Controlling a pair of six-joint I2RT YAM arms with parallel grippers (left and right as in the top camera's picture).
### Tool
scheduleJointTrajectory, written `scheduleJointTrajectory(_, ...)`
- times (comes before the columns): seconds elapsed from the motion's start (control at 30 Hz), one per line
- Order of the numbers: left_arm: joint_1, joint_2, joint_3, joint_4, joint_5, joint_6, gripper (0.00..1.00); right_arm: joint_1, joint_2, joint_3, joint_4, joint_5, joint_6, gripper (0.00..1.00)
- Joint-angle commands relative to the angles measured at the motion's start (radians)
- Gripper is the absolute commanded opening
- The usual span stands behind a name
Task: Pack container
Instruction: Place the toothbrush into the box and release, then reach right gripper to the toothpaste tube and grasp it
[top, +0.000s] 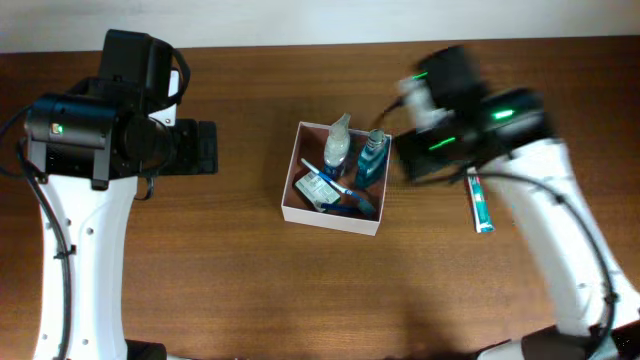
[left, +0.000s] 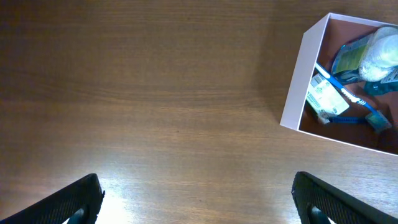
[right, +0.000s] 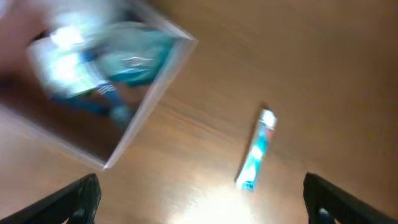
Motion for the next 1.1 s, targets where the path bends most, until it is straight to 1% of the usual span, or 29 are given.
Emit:
scheduleJointTrajectory(0.0, 0.004, -0.018, 0.008, 0.000, -0.007, -0.006, 0.99, -0.231, 0.026, -0.037, 0.011, -0.127, 0.137, 0.95)
scheduleJointTrajectory(0.1, 0.004, -0.018, 0.008, 0.000, -0.008, -0.005, 0.99, -0.360, 0.078, -0.099, 0.052, -0.175, 0.137, 0.88)
scheduleJointTrajectory(0.13, 0.004, -0.018, 0.008, 0.000, -0.008, -0.006, 0.99, -0.383, 0.096, -0.118, 0.064, -0.176, 0.137, 0.86)
scheduleJointTrajectory(0.23, 0.004, -0.018, 0.008, 0.000, -0.008, -0.006, 0.99, -0.455, 0.198, -0.190, 0.092, -0.176, 0.137, 0.85)
scheduleJointTrajectory(0.33, 0.003, -0.018, 0.008, 0.000, -0.008, -0.006, 0.99, -0.468, 0.276, -0.203, 0.098, -0.175, 0.136, 0.85)
scheduleJointTrajectory(0.43, 0.003, -0.018, 0.008, 0.000, -0.008, -0.006, 0.99, -0.468, 0.342, -0.203, 0.113, -0.175, 0.136, 0.90)
scheduleJointTrajectory(0.53, 0.004, -0.018, 0.008, 0.000, -0.007, -0.006, 0.99, -0.468, 0.415, -0.204, 0.126, -0.175, 0.136, 0.89)
scheduleJointTrajectory(0.57, 0.003, -0.018, 0.008, 0.000, -0.008, -0.006, 0.99, -0.468, 0.448, -0.204, 0.128, -0.175, 0.136, 0.85)
scheduleJointTrajectory(0.63, 0.003, -0.018, 0.008, 0.000, -0.008, -0.006, 0.99, -0.469, 0.492, -0.204, 0.131, -0.175, 0.132, 0.82)
scheduleJointTrajectory(0.7, 0.004, -0.018, 0.008, 0.000, -0.008, -0.006, 0.99, -0.469, 0.533, -0.204, 0.134, -0.175, 0.133, 0.75)
scheduleJointTrajectory(0.73, 0.004, -0.018, 0.008, 0.000, -0.007, -0.006, 0.99, -0.468, 0.549, -0.205, 0.139, -0.177, 0.133, 0.68)
scheduleJointTrajectory(0.77, 0.003, -0.018, 0.008, 0.000, -0.007, -0.006, 0.99, -0.468, 0.556, -0.207, 0.147, -0.182, 0.133, 0.64)
scheduleJointTrajectory(0.8, 0.004, -0.018, 0.008, 0.000, -0.007, -0.006, 0.99, -0.468, 0.562, -0.213, 0.161, -0.192, 0.133, 0.57)
scheduleJointTrajectory(0.83, 0.004, -0.018, 0.008, 0.000, -0.007, -0.006, 0.99, -0.468, 0.562, -0.216, 0.165, -0.196, 0.133, 0.54)
scheduleJointTrajectory(0.87, 0.003, -0.018, 0.008, -0.001, -0.008, -0.006, 0.99, -0.468, 0.563, -0.224, 0.175, -0.205, 0.133, 0.43)
scheduleJointTrajectory(0.97, 0.004, -0.018, 0.008, 0.000, -0.008, -0.006, 0.99, -0.468, 0.563, -0.231, 0.174, -0.213, 0.133, 0.37)
scheduleJointTrajectory(1.0, 0.004, -0.018, 0.008, 0.000, -0.008, -0.006, 0.99, -0.468, 0.562, -0.231, 0.163, -0.213, 0.133, 0.30)
scheduleJointTrajectory(1.07, 0.003, -0.018, 0.008, 0.000, -0.008, -0.006, 0.99, -0.468, 0.558, -0.231, 0.143, -0.212, 0.133, 0.28)
